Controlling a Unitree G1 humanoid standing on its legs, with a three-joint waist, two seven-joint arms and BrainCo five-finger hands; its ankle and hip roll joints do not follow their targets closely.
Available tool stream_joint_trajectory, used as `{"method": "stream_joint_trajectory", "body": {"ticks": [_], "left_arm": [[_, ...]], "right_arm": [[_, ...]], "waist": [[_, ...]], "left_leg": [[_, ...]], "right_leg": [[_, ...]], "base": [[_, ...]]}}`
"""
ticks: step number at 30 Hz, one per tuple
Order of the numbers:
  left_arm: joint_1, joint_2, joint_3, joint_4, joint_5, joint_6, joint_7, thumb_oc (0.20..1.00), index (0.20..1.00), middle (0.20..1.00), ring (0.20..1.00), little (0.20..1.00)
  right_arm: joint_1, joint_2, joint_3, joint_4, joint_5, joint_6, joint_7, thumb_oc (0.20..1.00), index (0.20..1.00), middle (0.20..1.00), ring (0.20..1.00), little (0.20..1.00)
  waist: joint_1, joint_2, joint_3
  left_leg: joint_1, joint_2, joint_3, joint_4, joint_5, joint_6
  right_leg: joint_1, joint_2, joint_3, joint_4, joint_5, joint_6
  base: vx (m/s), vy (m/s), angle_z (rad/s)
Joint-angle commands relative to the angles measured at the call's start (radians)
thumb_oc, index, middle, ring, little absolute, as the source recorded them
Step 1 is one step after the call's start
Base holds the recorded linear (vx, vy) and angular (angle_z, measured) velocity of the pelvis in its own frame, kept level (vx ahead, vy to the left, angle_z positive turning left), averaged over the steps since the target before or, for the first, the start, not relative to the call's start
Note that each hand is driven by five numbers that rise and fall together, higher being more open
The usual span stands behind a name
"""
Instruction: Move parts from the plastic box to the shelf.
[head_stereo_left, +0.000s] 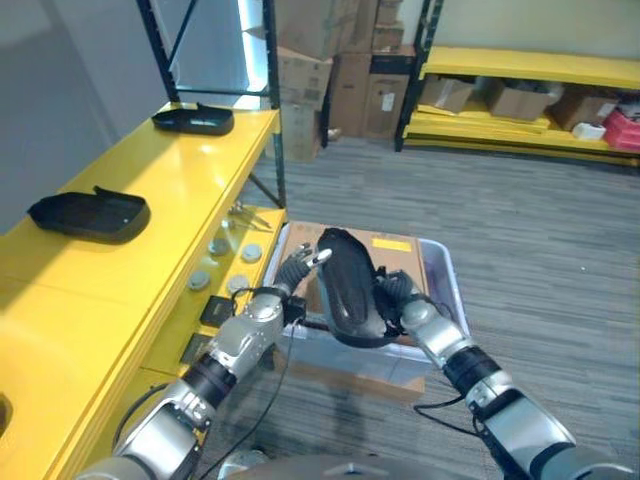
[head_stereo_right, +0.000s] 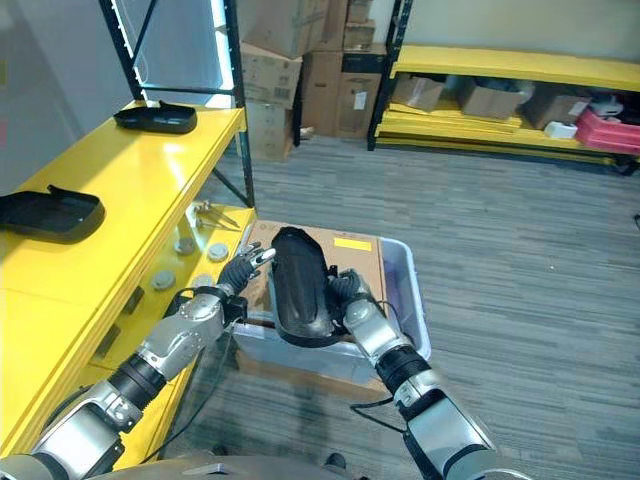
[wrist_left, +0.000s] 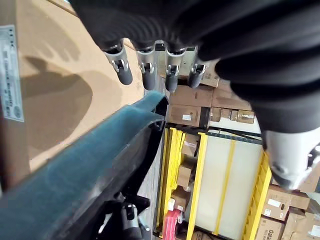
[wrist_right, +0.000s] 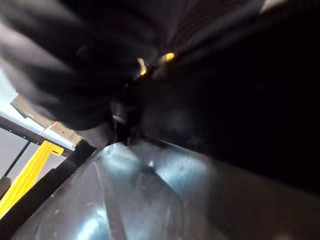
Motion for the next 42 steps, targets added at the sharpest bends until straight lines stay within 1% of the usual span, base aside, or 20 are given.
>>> {"method": "stream_joint_trajectory", "body": {"ticks": [1, 5, 9, 13, 14, 15, 16, 18, 20, 21, 25, 28, 32, 35, 36, 38, 39, 42], "left_arm": [[-0.057, -0.051, -0.014, 0.024, -0.013, -0.037, -0.035, 1.0, 1.0, 1.0, 1.0, 1.0], [-0.065, -0.048, -0.029, 0.042, 0.003, -0.029, -0.06, 1.0, 1.0, 1.0, 1.0, 1.0], [-0.08, -0.054, -0.039, 0.048, 0.0, -0.014, -0.041, 1.0, 1.0, 1.0, 1.0, 1.0], [-0.087, -0.062, -0.039, 0.07, 0.001, 0.017, -0.033, 1.0, 1.0, 1.0, 1.0, 1.0], [-0.088, -0.061, -0.041, 0.077, 0.003, 0.03, -0.038, 1.0, 1.0, 1.0, 1.0, 1.0], [-0.09, -0.056, -0.05, 0.101, 0.024, 0.056, -0.07, 1.0, 1.0, 1.0, 1.0, 1.0], [-0.091, -0.055, -0.057, 0.112, 0.024, 0.055, -0.072, 1.0, 1.0, 1.0, 1.0, 1.0], [-0.096, -0.055, -0.062, 0.125, 0.022, 0.092, -0.069, 1.0, 1.0, 1.0, 1.0, 1.0], [-0.101, -0.056, -0.072, 0.146, 0.016, 0.098, -0.074, 1.0, 1.0, 1.0, 1.0, 1.0], [-0.108, -0.062, -0.078, 0.166, 0.003, 0.118, -0.082, 1.0, 1.0, 1.0, 1.0, 1.0], [-0.125, -0.076, -0.09, 0.193, -0.01, 0.125, -0.111, 1.0, 1.0, 1.0, 1.0, 1.0], [-0.138, -0.088, -0.098, 0.195, -0.034, 0.122, -0.116, 1.0, 1.0, 1.0, 1.0, 1.0], [-0.152, -0.104, -0.11, 0.195, -0.089, 0.091, -0.098, 1.0, 1.0, 1.0, 1.0, 1.0], [-0.156, -0.118, -0.106, 0.187, -0.122, 0.07, -0.08, 1.0, 1.0, 1.0, 1.0, 1.0], [-0.155, -0.122, -0.103, 0.185, -0.143, 0.052, -0.07, 1.0, 1.0, 1.0, 1.0, 1.0], [-0.155, -0.127, -0.097, 0.181, -0.171, 0.036, -0.055, 1.0, 1.0, 1.0, 1.0, 1.0], [-0.155, -0.137, -0.083, 0.172, -0.207, 0.011, -0.016, 1.0, 1.0, 1.0, 1.0, 1.0], [-0.154, -0.137, -0.047, 0.165, -0.23, -0.006, 0.024, 1.0, 1.0, 1.0, 1.0, 1.0]], "right_arm": [[-0.163, -0.046, -0.001, 0.021, -0.039, -0.056, -0.005, 0.2, 0.2, 0.2, 0.2, 0.2], [-0.197, -0.076, -0.015, 0.049, -0.035, -0.085, 0.006, 0.2, 0.2, 0.2, 0.2, 0.2], [-0.227, -0.087, -0.023, 0.063, -0.032, -0.081, 0.014, 0.2, 0.2, 0.2, 0.2, 0.2], [-0.231, -0.079, -0.028, 0.091, -0.026, -0.098, -0.005, 0.2, 0.2, 0.2, 0.2, 0.2], [-0.231, -0.079, -0.03, 0.098, -0.028, -0.109, -0.01, 0.2, 0.2, 0.2, 0.2, 0.2], [-0.233, -0.086, -0.034, 0.104, -0.032, -0.13, -0.009, 0.2, 0.2, 0.2, 0.2, 0.2], [-0.239, -0.089, -0.033, 0.105, -0.03, -0.133, -0.007, 0.2, 0.2, 0.2, 0.2, 0.2], [-0.248, -0.09, -0.033, 0.105, -0.032, -0.142, -0.002, 0.2, 0.2, 0.2, 0.2, 0.2], [-0.261, -0.09, -0.03, 0.1, -0.031, -0.137, 0.003, 0.2, 0.2, 0.2, 0.2, 0.2], [-0.277, -0.087, -0.023, 0.09, -0.035, -0.124, 0.015, 0.2, 0.2, 0.2, 0.2, 0.2], [-0.297, -0.078, -0.006, 0.087, -0.05, -0.121, 0.047, 0.2, 0.2, 0.2, 0.2, 0.2], [-0.304, -0.065, 0.013, 0.09, -0.056, -0.119, 0.06, 0.2, 0.2, 0.2, 0.2, 0.2], [-0.303, -0.044, 0.04, 0.098, -0.071, -0.124, 0.072, 0.2, 0.2, 0.2, 0.2, 0.2], [-0.299, -0.031, 0.054, 0.088, -0.083, -0.117, 0.081, 0.2, 0.2, 0.2, 0.2, 0.2], [-0.298, -0.027, 0.059, 0.082, -0.089, -0.11, 0.085, 0.2, 0.2, 0.2, 0.2, 0.2], [-0.299, -0.025, 0.063, 0.079, -0.093, -0.104, 0.087, 0.2, 0.2, 0.2, 0.2, 0.2], [-0.294, -0.023, 0.068, 0.08, -0.098, -0.102, 0.086, 0.2, 0.2, 0.2, 0.2, 0.2], [-0.285, -0.025, 0.07, 0.075, -0.108, -0.091, 0.084, 0.2, 0.2, 0.2, 0.2, 0.2]], "waist": [[0.032, -0.01, -0.043], [0.032, -0.012, -0.04], [0.031, -0.015, -0.039], [0.026, -0.016, -0.042], [0.025, -0.016, -0.042], [0.023, -0.015, -0.041], [0.021, -0.015, -0.04], [0.019, -0.014, -0.038], [0.018, -0.013, -0.038], [0.015, -0.013, -0.039], [0.01, -0.011, -0.043], [0.008, -0.009, -0.045], [0.005, -0.007, -0.049], [0.004, -0.007, -0.049], [0.005, -0.007, -0.05], [0.006, -0.007, -0.049], [0.008, -0.007, -0.049], [0.011, -0.007, -0.049]], "left_leg": [[-0.055, 0.004, -0.087, 0.027, -0.032, 0.001], [-0.055, 0.002, -0.093, 0.027, -0.032, 0.002], [-0.052, -0.002, -0.1, 0.028, -0.036, 0.004], [-0.047, -0.003, -0.092, 0.029, -0.037, 0.006], [-0.048, -0.002, -0.091, 0.03, -0.038, 0.006], [-0.051, -0.002, -0.089, 0.034, -0.037, 0.006], [-0.052, -0.002, -0.09, 0.035, -0.038, 0.006], [-0.053, -0.002, -0.09, 0.037, -0.039, 0.006], [-0.053, -0.002, -0.09, 0.039, -0.04, 0.005], [-0.053, -0.001, -0.088, 0.039, -0.041, 0.005], [-0.049, -0.001, -0.083, 0.038, -0.042, 0.004], [-0.047, 0.0, -0.08, 0.037, -0.042, 0.003], [-0.046, 0.0, -0.08, 0.037, -0.043, 0.002], [-0.044, 0.0, -0.078, 0.035, -0.042, 0.002], [-0.044, 0.0, -0.078, 0.034, -0.043, 0.002], [-0.045, 0.0, -0.079, 0.034, -0.042, 0.002], [-0.046, -0.001, -0.081, 0.034, -0.041, 0.001], [-0.045, -0.001, -0.08, 0.029, -0.039, 0.001]], "right_leg": [[0.026, -0.071, -0.074, 0.088, -0.102, 0.085], [0.026, -0.071, -0.072, 0.092, -0.104, 0.087], [0.027, -0.071, -0.066, 0.097, -0.107, 0.089], [0.028, -0.069, -0.058, 0.098, -0.109, 0.088], [0.027, -0.069, -0.057, 0.099, -0.11, 0.089], [0.024, -0.069, -0.055, 0.102, -0.11, 0.09], [0.023, -0.069, -0.053, 0.103, -0.111, 0.09], [0.022, -0.068, -0.051, 0.104, -0.112, 0.092], [0.021, -0.069, -0.049, 0.105, -0.113, 0.093], [0.02, -0.07, -0.047, 0.105, -0.113, 0.095], [0.02, -0.071, -0.044, 0.104, -0.114, 0.097], [0.021, -0.071, -0.042, 0.102, -0.112, 0.098], [0.021, -0.072, -0.041, 0.103, -0.112, 0.101], [0.022, -0.073, -0.042, 0.102, -0.111, 0.101], [0.022, -0.072, -0.042, 0.102, -0.111, 0.101], [0.023, -0.072, -0.044, 0.101, -0.111, 0.101], [0.023, -0.073, -0.047, 0.101, -0.109, 0.102], [0.024, -0.072, -0.049, 0.098, -0.108, 0.101]], "base": [[0.0, 0.0, 0.0], [0.0, 0.0, 0.0], [0.02, 0.004, 0.0], [0.03, 0.006, 0.0], [0.0, 0.0, 0.0], [0.0, 0.0, 0.0], [0.0, 0.0, 0.0], [0.0, 0.0, 0.0], [0.0, 0.0, 0.0], [0.0, 0.0, 0.0], [0.0, 0.0, 0.0], [0.0, 0.0, 0.0], [0.0, 0.0, 0.0], [0.0, 0.0, 0.0], [0.0, 0.0, 0.0], [0.0, 0.0, 0.0], [0.0, 0.0, 0.0], [0.0, 0.0, 0.0]]}}
